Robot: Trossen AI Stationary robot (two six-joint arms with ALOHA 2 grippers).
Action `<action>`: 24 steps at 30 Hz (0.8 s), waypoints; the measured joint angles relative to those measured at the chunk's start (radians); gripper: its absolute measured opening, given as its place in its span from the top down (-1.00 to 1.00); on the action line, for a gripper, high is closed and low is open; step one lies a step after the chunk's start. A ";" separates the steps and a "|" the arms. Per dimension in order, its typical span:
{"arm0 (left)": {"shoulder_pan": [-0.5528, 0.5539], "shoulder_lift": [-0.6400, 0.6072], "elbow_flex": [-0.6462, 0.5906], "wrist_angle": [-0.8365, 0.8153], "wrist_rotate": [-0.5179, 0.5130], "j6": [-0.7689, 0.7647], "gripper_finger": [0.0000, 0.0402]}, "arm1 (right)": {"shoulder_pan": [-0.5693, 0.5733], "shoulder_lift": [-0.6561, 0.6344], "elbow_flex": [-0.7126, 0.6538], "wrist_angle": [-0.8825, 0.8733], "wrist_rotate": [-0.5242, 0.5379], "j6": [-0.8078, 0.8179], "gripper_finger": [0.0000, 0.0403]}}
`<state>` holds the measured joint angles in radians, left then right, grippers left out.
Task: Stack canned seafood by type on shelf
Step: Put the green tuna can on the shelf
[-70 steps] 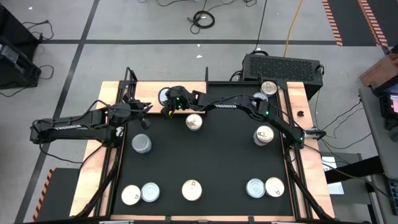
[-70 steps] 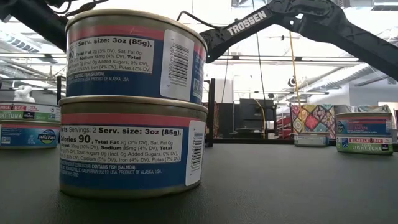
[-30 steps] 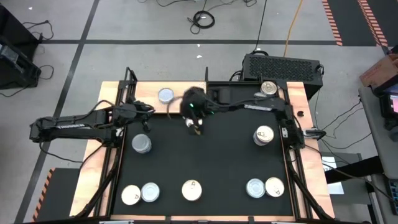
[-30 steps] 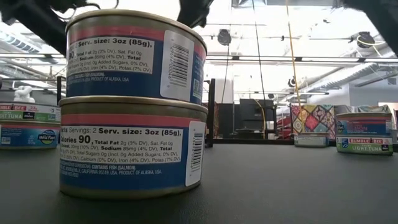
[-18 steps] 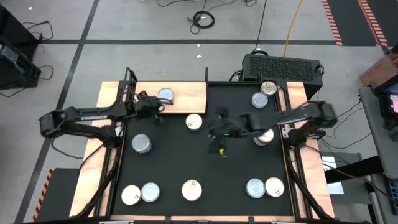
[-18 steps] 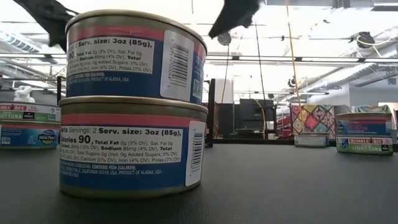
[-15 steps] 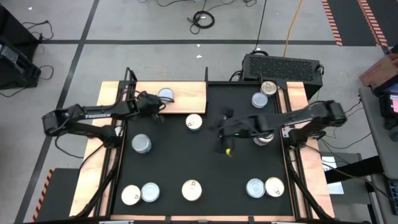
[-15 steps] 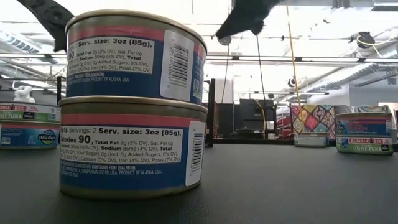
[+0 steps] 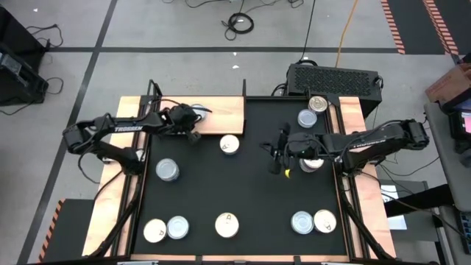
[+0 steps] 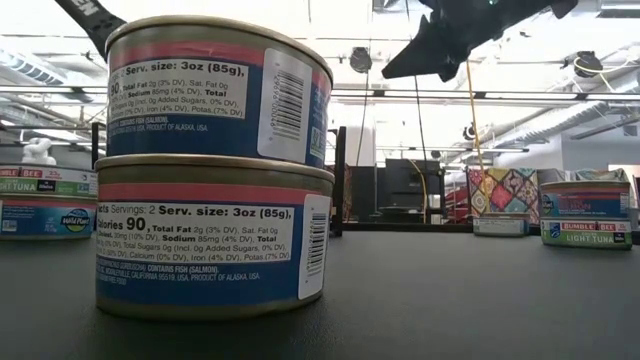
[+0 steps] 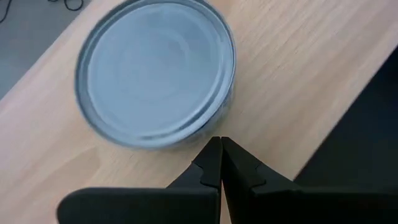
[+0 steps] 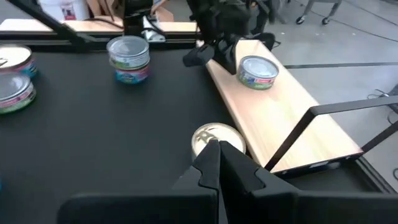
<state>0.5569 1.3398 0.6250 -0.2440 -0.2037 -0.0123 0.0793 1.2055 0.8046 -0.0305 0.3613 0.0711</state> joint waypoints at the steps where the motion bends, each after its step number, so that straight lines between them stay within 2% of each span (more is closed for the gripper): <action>1: 0.004 0.015 0.005 0.000 0.000 0.006 0.97 | -0.001 -0.002 0.000 -0.001 0.000 0.000 1.00; 8: 0.022 0.080 0.055 0.008 0.001 0.067 0.97 | -0.001 -0.002 -0.001 0.002 -0.001 0.002 1.00; 24: 0.059 0.082 0.064 0.051 0.017 0.125 0.97 | -0.022 -0.002 -0.001 0.005 0.000 -0.004 1.00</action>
<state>0.6155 1.4220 0.6891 -0.1929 -0.1865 0.1127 0.0573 1.2030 0.8040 -0.0257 0.3612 0.0673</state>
